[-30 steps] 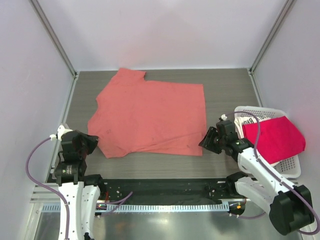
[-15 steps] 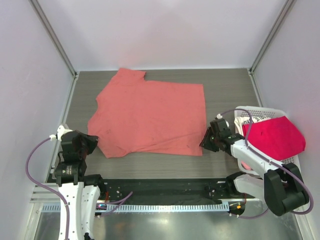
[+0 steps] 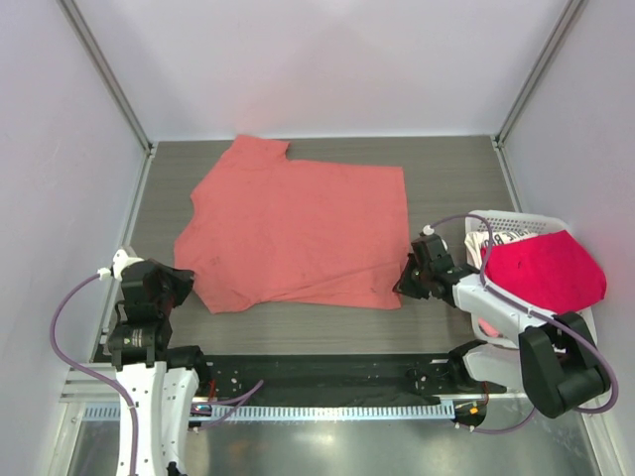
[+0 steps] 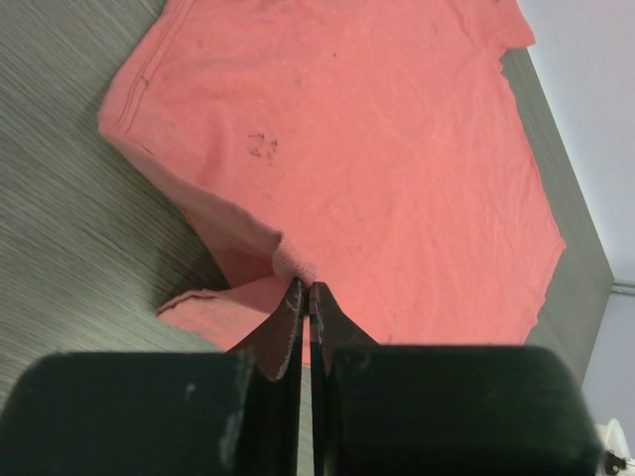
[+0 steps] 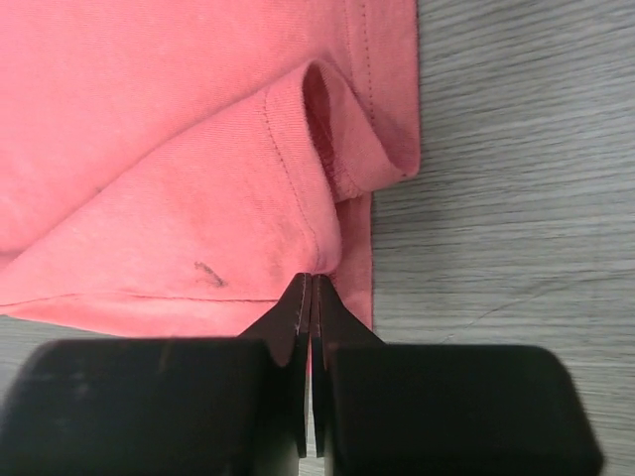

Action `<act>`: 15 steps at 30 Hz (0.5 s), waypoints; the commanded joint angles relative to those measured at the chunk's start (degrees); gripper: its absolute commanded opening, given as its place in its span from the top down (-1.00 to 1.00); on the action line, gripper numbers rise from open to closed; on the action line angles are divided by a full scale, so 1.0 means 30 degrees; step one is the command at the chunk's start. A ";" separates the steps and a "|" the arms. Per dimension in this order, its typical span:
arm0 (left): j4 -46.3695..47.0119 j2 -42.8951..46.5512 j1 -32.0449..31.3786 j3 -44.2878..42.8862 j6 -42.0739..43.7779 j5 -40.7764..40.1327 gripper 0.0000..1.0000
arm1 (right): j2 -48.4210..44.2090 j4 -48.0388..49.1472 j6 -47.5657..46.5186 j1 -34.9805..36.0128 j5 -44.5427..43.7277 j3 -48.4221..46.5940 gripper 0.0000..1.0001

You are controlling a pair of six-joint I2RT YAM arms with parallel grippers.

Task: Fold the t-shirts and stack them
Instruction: Fold the tshirt

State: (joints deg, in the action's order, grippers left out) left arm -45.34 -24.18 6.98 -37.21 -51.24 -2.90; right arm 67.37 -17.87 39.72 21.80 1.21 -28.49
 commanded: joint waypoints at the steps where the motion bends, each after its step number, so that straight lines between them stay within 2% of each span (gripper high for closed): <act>1: -0.0032 0.0210 0.0045 -0.0516 -0.0057 -0.0236 0.99 | -0.0689 0.0361 0.0147 0.0174 0.0386 0.0033 0.98; 4: -0.0003 0.0269 0.0045 -0.0487 -0.0116 -0.0294 0.99 | -0.2092 -0.0602 0.0293 0.0232 0.0532 0.0471 0.98; 10: -0.0150 0.0210 0.0045 -0.0691 -0.0145 -0.0528 0.99 | -0.6866 -0.3645 0.1199 0.0350 0.1118 0.1352 0.98; 15: -0.0558 0.0093 0.0045 -0.1276 -0.0204 -0.0734 1.00 | -1.0614 -0.5497 0.2050 0.0350 0.2606 0.1470 0.98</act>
State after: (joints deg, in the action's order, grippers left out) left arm -46.48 -23.94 6.98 -37.65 -51.31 -3.88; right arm 39.88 -29.52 43.44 22.46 5.10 -24.29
